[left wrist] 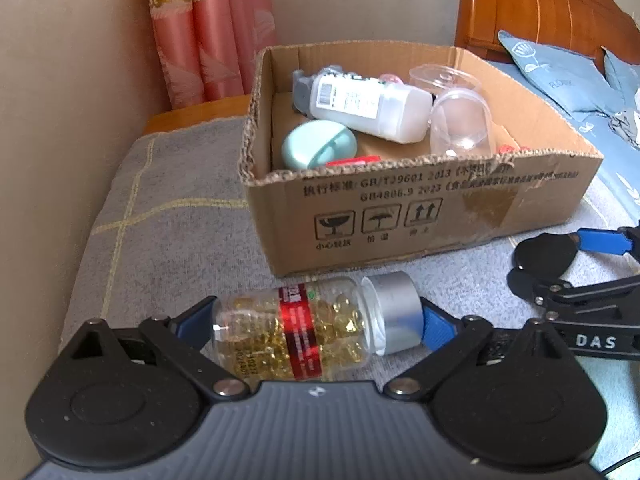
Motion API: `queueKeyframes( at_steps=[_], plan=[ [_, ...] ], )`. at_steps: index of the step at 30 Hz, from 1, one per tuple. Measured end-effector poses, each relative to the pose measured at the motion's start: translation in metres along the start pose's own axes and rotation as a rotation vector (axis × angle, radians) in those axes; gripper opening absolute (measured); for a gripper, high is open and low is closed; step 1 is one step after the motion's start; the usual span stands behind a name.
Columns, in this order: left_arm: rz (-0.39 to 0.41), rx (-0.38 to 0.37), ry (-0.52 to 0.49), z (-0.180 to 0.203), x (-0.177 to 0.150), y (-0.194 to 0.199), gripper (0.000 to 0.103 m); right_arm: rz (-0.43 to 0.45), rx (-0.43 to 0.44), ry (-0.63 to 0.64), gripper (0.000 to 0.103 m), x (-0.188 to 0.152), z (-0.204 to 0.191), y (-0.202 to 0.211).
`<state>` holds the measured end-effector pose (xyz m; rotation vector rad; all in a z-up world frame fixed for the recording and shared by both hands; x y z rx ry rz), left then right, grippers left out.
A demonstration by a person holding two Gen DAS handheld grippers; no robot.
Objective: Organize rigid objects
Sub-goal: 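Close left tool on the capsule bottle while right tool grasps the black oval case, then carry the capsule bottle and black case into the box and open both tools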
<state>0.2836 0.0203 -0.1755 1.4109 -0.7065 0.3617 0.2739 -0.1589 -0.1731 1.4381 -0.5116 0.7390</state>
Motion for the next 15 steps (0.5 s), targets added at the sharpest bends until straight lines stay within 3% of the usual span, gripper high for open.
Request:
queueKeyframes(
  at_steps=[5,15],
  plan=[
    [0.002,0.011,-0.026,0.007,-0.004,0.006,0.098,-0.031,0.03,-0.003,0.093,-0.015,0.008,0.012],
    [0.006,-0.064,-0.041,0.033,-0.012,0.02,0.097,-0.06,0.031,-0.015,0.093,-0.034,0.017,0.03]
  ],
)
Point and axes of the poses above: each gripper's, at about its wrist camera, not at the fingertips, and y roughly against the way its jaws point, z to its right, x to its top, the point moved 10 cm from there along -y, roughly the way its jaws point, and after that the axes turned 3 degrees about -x, right-handed, at the moved point
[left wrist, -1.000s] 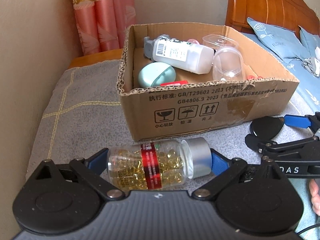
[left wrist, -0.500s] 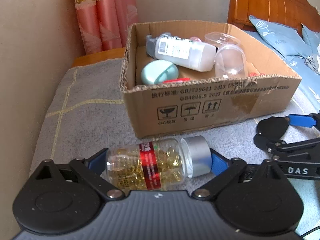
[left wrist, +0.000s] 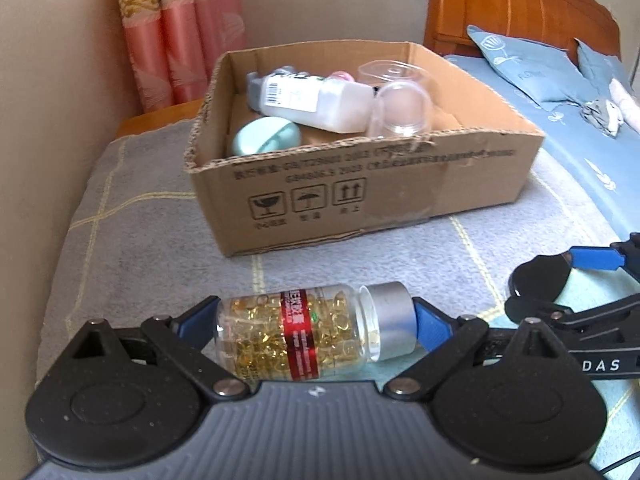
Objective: Organize rigid objects
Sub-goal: 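Carry the capsule bottle and black case into the box and open both tools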
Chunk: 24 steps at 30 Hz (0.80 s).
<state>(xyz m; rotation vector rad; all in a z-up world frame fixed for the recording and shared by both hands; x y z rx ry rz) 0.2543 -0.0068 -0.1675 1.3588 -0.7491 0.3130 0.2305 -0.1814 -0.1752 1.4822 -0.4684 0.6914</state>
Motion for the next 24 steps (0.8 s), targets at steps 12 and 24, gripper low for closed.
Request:
queueKeyframes(
  at_steps=[12,24],
  plan=[
    [0.019,0.027,-0.004,-0.0035,0.004,0.0,0.098,0.001,0.013,-0.014,0.098,0.0014,-0.0012,-0.0032],
    [-0.029,-0.022,-0.04,0.0003,0.0048,0.0069,0.094,-0.017,0.048,0.081,0.093,0.0042,-0.0052,0.0043]
  ],
)
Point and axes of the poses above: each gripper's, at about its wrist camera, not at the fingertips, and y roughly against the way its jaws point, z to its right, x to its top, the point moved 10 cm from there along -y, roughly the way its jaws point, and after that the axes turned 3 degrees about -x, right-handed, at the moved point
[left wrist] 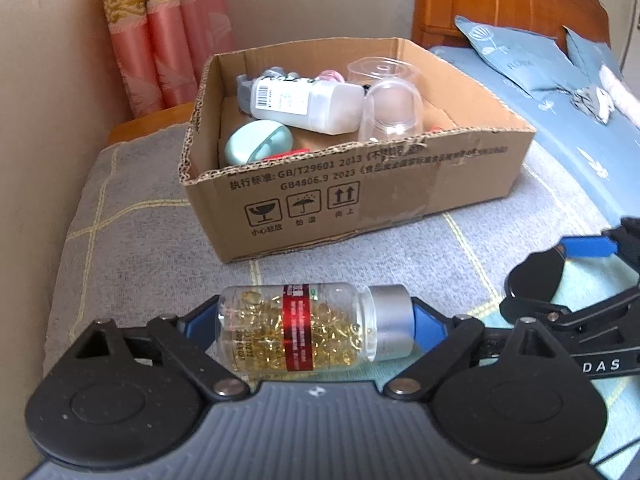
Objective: Organize rigid objects
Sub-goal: 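Carry the capsule bottle and black case into the box and open both tools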
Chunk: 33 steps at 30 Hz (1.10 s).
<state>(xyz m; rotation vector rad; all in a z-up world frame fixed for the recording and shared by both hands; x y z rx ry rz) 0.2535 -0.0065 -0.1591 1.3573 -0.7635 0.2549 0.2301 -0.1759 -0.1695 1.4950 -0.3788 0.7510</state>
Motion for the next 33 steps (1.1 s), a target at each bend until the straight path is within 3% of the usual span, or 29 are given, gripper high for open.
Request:
queueKeyframes(
  at_steps=[8,15,22,29,33],
  plan=[
    [0.027,-0.017,-0.033,0.001,0.014,0.03,0.094,0.041,0.076,0.129,0.093,0.026,0.004,0.032],
    [0.084,-0.024,-0.064,0.003,0.044,0.054,0.094,0.168,0.105,0.197,0.093,0.09,0.012,0.054],
    [0.121,-0.008,-0.088,-0.002,0.078,0.061,0.094,0.175,0.128,0.206,0.093,0.138,0.015,0.02],
    [0.125,0.018,-0.099,-0.016,0.114,0.043,0.094,0.144,0.122,0.197,0.093,0.151,0.019,-0.011],
    [0.122,0.012,-0.102,-0.019,0.13,0.033,0.094,0.145,0.127,0.179,0.099,0.151,0.022,-0.016]
  ],
)
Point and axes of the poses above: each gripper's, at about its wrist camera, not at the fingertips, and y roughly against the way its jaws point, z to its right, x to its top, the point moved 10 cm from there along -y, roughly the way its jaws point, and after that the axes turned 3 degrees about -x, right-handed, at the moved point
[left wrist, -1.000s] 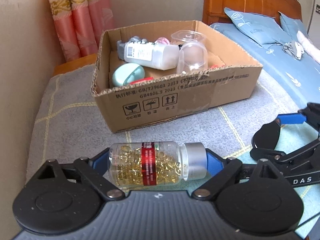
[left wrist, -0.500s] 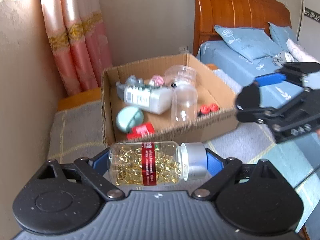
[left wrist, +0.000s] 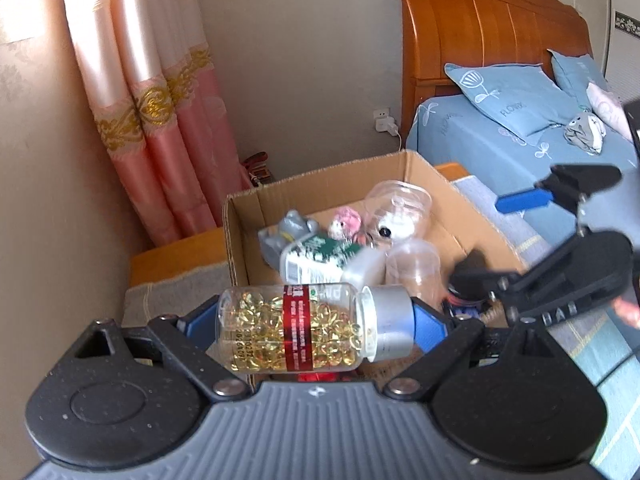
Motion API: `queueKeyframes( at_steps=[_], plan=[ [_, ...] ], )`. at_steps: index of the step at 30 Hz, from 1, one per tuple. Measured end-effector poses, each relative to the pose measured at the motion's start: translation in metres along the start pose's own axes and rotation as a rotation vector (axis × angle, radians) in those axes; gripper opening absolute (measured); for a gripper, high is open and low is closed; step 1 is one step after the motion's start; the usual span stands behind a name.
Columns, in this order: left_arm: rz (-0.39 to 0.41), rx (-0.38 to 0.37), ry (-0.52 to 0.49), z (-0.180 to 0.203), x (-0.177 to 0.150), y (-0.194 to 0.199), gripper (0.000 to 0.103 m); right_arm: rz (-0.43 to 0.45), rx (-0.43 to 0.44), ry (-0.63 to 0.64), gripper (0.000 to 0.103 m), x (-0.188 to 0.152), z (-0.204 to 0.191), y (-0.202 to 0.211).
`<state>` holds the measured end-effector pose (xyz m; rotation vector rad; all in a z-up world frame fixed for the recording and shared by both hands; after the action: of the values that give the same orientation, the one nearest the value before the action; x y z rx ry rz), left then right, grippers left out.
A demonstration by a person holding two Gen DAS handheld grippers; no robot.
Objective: Organize rigid objects
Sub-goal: 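Carry the capsule bottle and black case into the box and open both tools, then withdraw both open tools away from the box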
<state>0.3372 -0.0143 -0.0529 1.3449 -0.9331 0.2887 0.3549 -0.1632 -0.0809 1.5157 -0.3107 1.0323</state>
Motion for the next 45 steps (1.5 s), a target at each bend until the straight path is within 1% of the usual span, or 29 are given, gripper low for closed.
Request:
queueKeyframes(
  at_steps=[4,8,12,16,19,22,25,26,29,32,37,40,42,45],
  plan=[
    [0.0,-0.002,-0.007,-0.002,0.017,-0.015,0.094,0.012,0.008,-0.034,0.103,0.0,0.003,0.002],
    [-0.003,0.004,-0.027,-0.003,0.036,-0.034,0.094,0.01,0.013,-0.044,0.103,-0.003,0.003,0.008],
    [-0.01,-0.01,-0.026,-0.003,0.056,-0.056,0.094,0.01,0.018,-0.039,0.103,-0.007,0.001,0.016],
    [-0.022,-0.029,-0.009,-0.002,0.074,-0.081,0.094,0.018,0.016,-0.029,0.103,-0.007,0.0,0.025],
    [-0.047,-0.031,0.01,-0.004,0.084,-0.104,0.094,0.03,0.013,-0.029,0.103,-0.004,0.0,0.031],
    [-0.058,-0.015,0.042,-0.01,0.09,-0.127,0.094,0.041,0.011,-0.025,0.103,-0.002,-0.001,0.036],
    [-0.055,-0.016,0.077,-0.015,0.089,-0.139,0.095,0.045,0.007,-0.022,0.103,-0.002,-0.001,0.038],
    [-0.043,-0.011,0.093,-0.018,0.089,-0.138,0.095,0.045,0.007,-0.021,0.103,-0.001,-0.001,0.038],
    [-0.007,-0.006,0.104,-0.024,0.09,-0.129,0.096,0.046,0.011,-0.025,0.103,-0.001,-0.004,0.039],
    [0.032,0.035,0.084,-0.027,0.088,-0.108,0.096,0.034,0.008,-0.038,0.103,-0.003,-0.009,0.041],
    [0.145,0.101,0.03,-0.024,0.072,-0.05,0.102,-0.013,-0.021,-0.068,0.103,-0.01,-0.02,0.049],
    [0.185,0.125,0.027,-0.019,0.053,-0.013,0.102,-0.05,-0.044,-0.103,0.103,-0.017,-0.026,0.058],
    [0.195,0.13,0.037,-0.015,0.036,0.009,0.102,-0.08,-0.068,-0.132,0.103,-0.025,-0.028,0.064],
    [0.144,0.131,0.086,-0.006,-0.001,0.037,0.102,-0.128,-0.104,-0.204,0.103,-0.04,-0.03,0.073]
  ],
)
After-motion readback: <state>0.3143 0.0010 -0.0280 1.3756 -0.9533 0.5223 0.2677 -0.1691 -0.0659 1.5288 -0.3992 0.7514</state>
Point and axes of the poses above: each gripper's, at about its wrist camera, not at the fingertips, and y roughly against the way its jaws point, z to its right, x to its top, the point moved 10 cm from there along -y, roughly the way its jaws point, and after that the axes turned 3 degrees about -x, right-handed, at the moved point
